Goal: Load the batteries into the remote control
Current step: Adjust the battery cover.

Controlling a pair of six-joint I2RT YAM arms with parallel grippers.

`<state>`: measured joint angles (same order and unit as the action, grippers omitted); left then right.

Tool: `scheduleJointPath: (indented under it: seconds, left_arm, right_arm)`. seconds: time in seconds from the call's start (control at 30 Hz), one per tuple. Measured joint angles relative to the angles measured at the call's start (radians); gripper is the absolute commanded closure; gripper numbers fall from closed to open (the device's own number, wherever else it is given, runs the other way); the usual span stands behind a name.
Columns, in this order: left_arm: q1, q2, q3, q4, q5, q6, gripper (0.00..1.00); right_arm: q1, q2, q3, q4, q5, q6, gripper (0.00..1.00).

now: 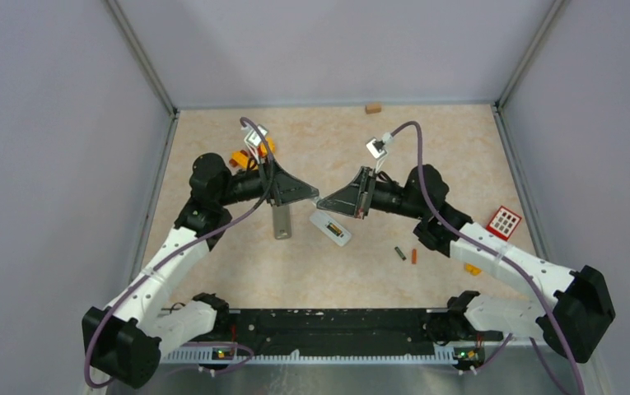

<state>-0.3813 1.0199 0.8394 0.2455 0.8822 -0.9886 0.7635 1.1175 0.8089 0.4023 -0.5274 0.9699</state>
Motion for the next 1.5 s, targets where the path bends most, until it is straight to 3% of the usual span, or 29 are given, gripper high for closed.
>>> scheduleJointPath:
  seconds: [0.17, 0.37, 0.47, 0.5, 0.57, 0.6, 0.67, 0.87, 1.17, 1.5]
  left_arm:
    - [0.001, -0.009, 0.0, -0.023, 0.117, 0.012, 0.53]
    - [0.006, -0.018, 0.0, -0.04, 0.169, 0.013, 0.81]
    - [0.008, -0.018, 0.0, -0.039, 0.185, 0.011, 1.0]
    - [0.009, -0.018, 0.0, -0.039, 0.188, 0.012, 1.0]
    - [0.01, -0.018, 0.0, -0.036, 0.195, 0.008, 1.0]
    - [0.01, -0.018, 0.0, -0.035, 0.196, 0.007, 1.0]
    - [0.007, -0.018, 0.0, -0.035, 0.197, -0.001, 1.0]
    - [0.006, -0.029, -0.021, 0.059, 0.09, -0.095, 1.0]
    - [0.006, -0.04, -0.068, 0.142, -0.035, -0.196, 1.0]
    - [0.006, -0.026, -0.079, 0.163, -0.059, -0.228, 1.0]
  right_arm:
    - [-0.001, -0.004, 0.005, -0.096, -0.044, 0.004, 1.0]
    - [-0.001, -0.004, 0.005, -0.11, -0.088, 0.022, 1.0]
    - [-0.003, -0.004, 0.005, -0.101, -0.106, 0.029, 1.0]
    - [-0.003, -0.004, 0.005, -0.096, -0.11, 0.03, 0.91]
    - [-0.003, -0.004, 0.004, -0.088, -0.113, 0.036, 0.55]
    - [-0.004, -0.004, 0.002, -0.08, -0.109, 0.043, 0.42]
    - [-0.008, -0.01, -0.018, -0.045, -0.079, 0.06, 0.37]
    - [0.01, -0.119, -0.191, 0.092, 0.124, 0.108, 0.37]
    - [0.07, -0.139, -0.259, 0.256, 0.327, 0.141, 0.34]
    - [0.072, -0.012, -0.186, 0.31, 0.369, 0.143, 0.54]
